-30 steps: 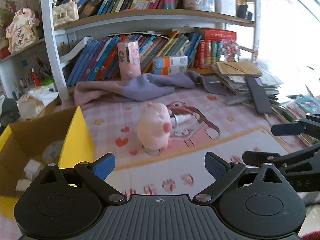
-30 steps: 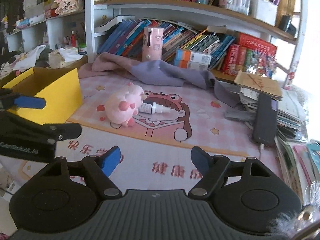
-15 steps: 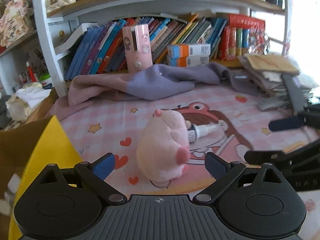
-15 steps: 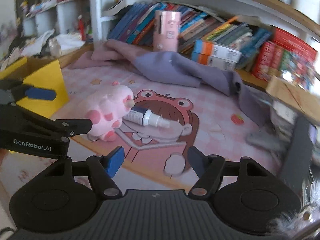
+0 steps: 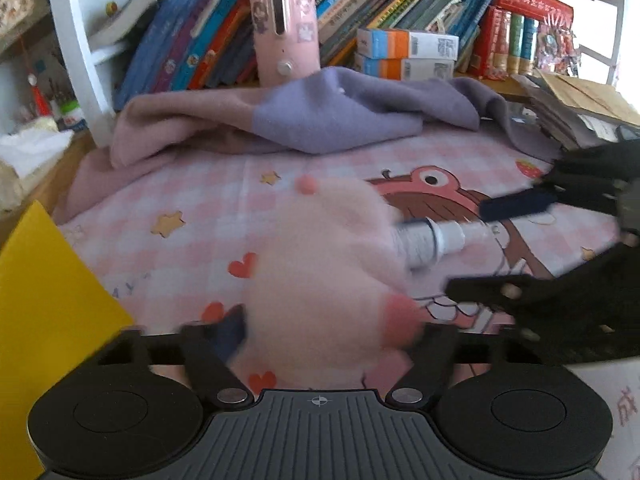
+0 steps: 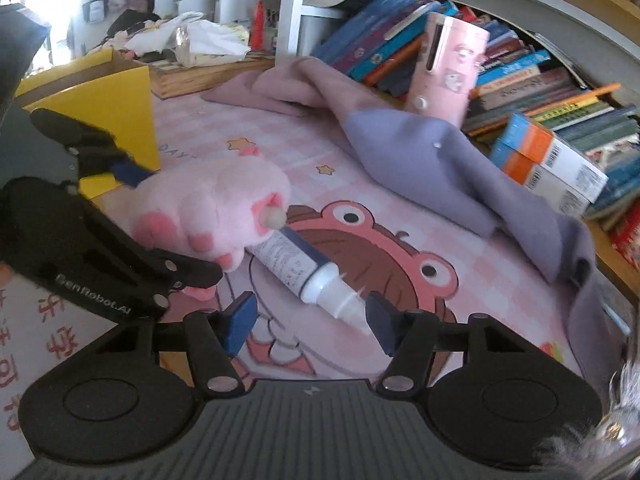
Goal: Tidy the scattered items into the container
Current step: 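Grasp the pink plush pig with the left gripper while the right grasps the spray bottle, then lift and carry the plush pig and spray bottle with both grippers toward the yellow box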
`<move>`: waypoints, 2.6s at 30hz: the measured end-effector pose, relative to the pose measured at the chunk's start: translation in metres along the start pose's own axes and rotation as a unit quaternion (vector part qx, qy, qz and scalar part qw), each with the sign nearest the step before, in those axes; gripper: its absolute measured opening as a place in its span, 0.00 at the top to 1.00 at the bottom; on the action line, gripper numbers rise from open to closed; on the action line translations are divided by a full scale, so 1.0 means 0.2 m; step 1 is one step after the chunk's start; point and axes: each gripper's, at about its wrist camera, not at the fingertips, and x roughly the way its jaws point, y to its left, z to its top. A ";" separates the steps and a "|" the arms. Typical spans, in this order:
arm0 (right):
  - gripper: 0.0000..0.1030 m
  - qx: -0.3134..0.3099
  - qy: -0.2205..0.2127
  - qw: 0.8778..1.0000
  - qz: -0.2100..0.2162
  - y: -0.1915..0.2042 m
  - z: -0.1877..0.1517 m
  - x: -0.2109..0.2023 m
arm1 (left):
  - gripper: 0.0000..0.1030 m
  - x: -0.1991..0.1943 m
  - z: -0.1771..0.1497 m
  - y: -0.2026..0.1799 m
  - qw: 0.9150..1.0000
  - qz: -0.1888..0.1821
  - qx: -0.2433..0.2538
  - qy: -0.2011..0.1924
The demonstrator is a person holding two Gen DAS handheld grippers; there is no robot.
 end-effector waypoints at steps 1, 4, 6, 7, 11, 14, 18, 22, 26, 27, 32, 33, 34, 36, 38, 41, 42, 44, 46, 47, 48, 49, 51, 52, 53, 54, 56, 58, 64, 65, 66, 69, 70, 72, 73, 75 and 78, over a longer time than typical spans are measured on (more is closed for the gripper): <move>0.43 -0.003 0.000 1.000 0.002 -0.01 0.01 0.02 | 0.40 -0.01 -0.01 0.00 1.000 0.002 0.000 -0.001; 0.43 -0.015 0.001 1.000 0.009 -0.02 0.05 0.09 | 0.43 -0.05 -0.03 0.03 1.000 0.008 -0.006 0.009; 0.43 -0.020 0.003 1.000 0.012 -0.03 0.07 0.13 | 0.43 -0.08 -0.05 0.05 1.000 0.009 -0.018 0.021; 0.43 -0.023 0.004 1.000 0.013 -0.03 0.08 0.16 | 0.43 -0.11 -0.06 0.06 0.999 0.009 -0.024 0.025; 0.45 -0.035 0.017 0.999 0.016 -0.05 0.12 0.25 | 0.43 -0.25 -0.10 0.09 0.999 0.002 -0.043 0.017; 0.47 -0.043 0.020 0.999 0.026 -0.06 0.15 0.32 | 0.43 -0.35 -0.12 0.11 0.998 -0.001 -0.058 0.012; 0.58 -0.043 0.023 0.998 0.043 -0.06 0.19 0.37 | 0.43 -0.45 -0.13 0.13 0.998 0.002 -0.068 0.005; 0.63 -0.039 0.027 0.998 0.046 -0.05 0.21 0.39 | 0.43 -0.51 -0.14 0.14 0.997 0.005 -0.074 -0.004; 0.70 -0.026 0.040 0.998 0.047 -0.03 0.21 0.38 | 0.43 -0.54 -0.13 0.14 0.997 0.003 -0.071 -0.014; 0.70 -0.020 0.043 0.998 0.046 -0.03 0.21 0.37 | 0.43 -0.55 -0.12 0.13 0.997 0.002 -0.071 -0.016; 0.70 0.020 0.041 0.998 0.042 0.00 0.17 0.26 | 0.43 -0.61 -0.11 0.11 0.997 -0.009 -0.064 -0.032; 0.70 0.024 0.038 0.998 0.041 0.01 0.16 0.23 | 0.43 -0.62 -0.11 0.10 0.997 -0.011 -0.062 -0.036; 0.70 0.026 0.034 0.998 0.039 0.02 0.15 0.19 | 0.43 -0.64 -0.12 0.09 0.997 -0.014 -0.060 -0.039; 0.70 0.027 0.028 0.999 0.036 0.04 0.14 0.12 | 0.43 -0.66 -0.12 0.08 0.997 -0.021 -0.056 -0.043; 0.70 0.031 0.024 0.999 0.032 0.06 0.13 0.04 | 0.43 -0.69 -0.12 0.07 0.997 -0.028 -0.051 -0.047; 0.70 0.040 0.027 0.998 0.026 0.09 0.12 -0.06 | 0.43 -0.73 -0.13 0.05 0.997 -0.038 -0.045 -0.057; 0.70 0.044 0.027 0.998 0.023 0.09 0.12 -0.09 | 0.43 -0.75 -0.13 0.05 0.996 -0.041 -0.044 -0.060; 0.70 0.056 0.025 0.998 0.015 0.11 0.11 -0.16 | 0.43 -0.77 -0.14 0.05 0.996 -0.050 -0.047 -0.065; 0.70 0.068 0.017 0.997 0.009 0.13 0.09 -0.23 | 0.43 -0.80 -0.15 0.06 0.995 -0.059 -0.049 -0.069; 0.70 0.074 0.012 0.997 0.006 0.15 0.09 -0.27 | 0.43 -0.81 -0.15 0.06 0.994 -0.064 -0.047 -0.071; 0.70 0.079 0.007 0.997 0.002 0.16 0.08 -0.31 | 0.43 -0.83 -0.15 0.06 0.994 -0.068 -0.043 -0.074; 0.70 0.084 0.002 0.996 -0.003 0.17 0.08 -0.35 | 0.43 -0.84 -0.16 0.06 0.994 -0.072 -0.039 -0.076; 0.70 0.093 -0.010 0.995 -0.017 0.21 0.08 -0.43 | 0.43 -0.88 -0.17 0.06 0.993 -0.080 -0.033 -0.081; 0.70 0.099 -0.016 0.995 -0.027 0.22 0.08 -0.47 | 0.43 -0.90 -0.18 0.07 0.992 -0.084 -0.031 -0.084; 0.70 0.106 -0.023 0.993 -0.037 0.24 0.07 -0.50 | 0.43 -0.91 -0.18 0.08 0.992 -0.086 -0.031 -0.087; 0.70 0.114 -0.031 0.992 -0.048 0.26 0.06 -0.54 | 0.43 -0.93 -0.19 0.08 0.991 -0.090 -0.031 -0.089; 0.70 0.130 -0.043 0.988 -0.069 0.30 0.06 -0.61 | 0.43 -0.96 -0.21 0.11 0.990 -0.099 -0.038 -0.094; 0.70 0.149 -0.052 0.984 -0.087 0.33 0.04 -0.68 | 0.43 -0.98 -0.23 0.14 0.989 -0.108 -0.042 -0.097; 0.70 0.183 -0.070 0.972 -0.132 0.50 0.01 -0.85 | 0.43 -1.06 -0.30 0.19 0.986 -0.130 -0.023 -0.102; 0.70 0.187 -0.073 0.970 -0.137 0.53 0.00 -0.87 | 0.43 -1.08 -0.32 0.20 0.985 -0.133 -0.019 -0.104; 0.70 0.191 -0.075 0.969 -0.141 0.56 0.00 -0.90 | 0.43 -1.10 -0.33 0.21 0.985 -0.137 -0.015 -0.105; 0.70 0.203 -0.079 0.965 -0.149 0.67 -0.01 -0.96 | 0.43 -1.15 -0.38 0.25 0.983 -0.148 -0.008 -0.110; 0.70 0.207 -0.080 0.963 -0.152 0.71 -0.01 -0.97 | 0.43 -1.16 -0.39 0.26 0.982 -0.152 -0.005 -0.111; 0.70 0.214 -0.082 0.960 -0.158 0.78 -0.02 -1.00 | 0.43 -1.19 -0.42 0.28 0.981 -0.160 0.001 -0.113; 0.70 0.216 -0.083 0.960 -0.160 0.82 -0.02 -1.01 | 0.43 -1.21 -0.44 0.29 0.980 -0.164 0.004 -0.114; 0.70 0.220 -0.082 0.958 -0.165 0.89 -0.02 -1.02 | 0.43 -1.24 -0.48 0.31 0.978 -0.173 0.011 -0.116; 0.70 0.230 -0.081 0.954 -0.173 1.01 -0.04 -1.05 | 0.43 -1.29 -0.53 0.36 0.976 -0.184 0.022 -0.117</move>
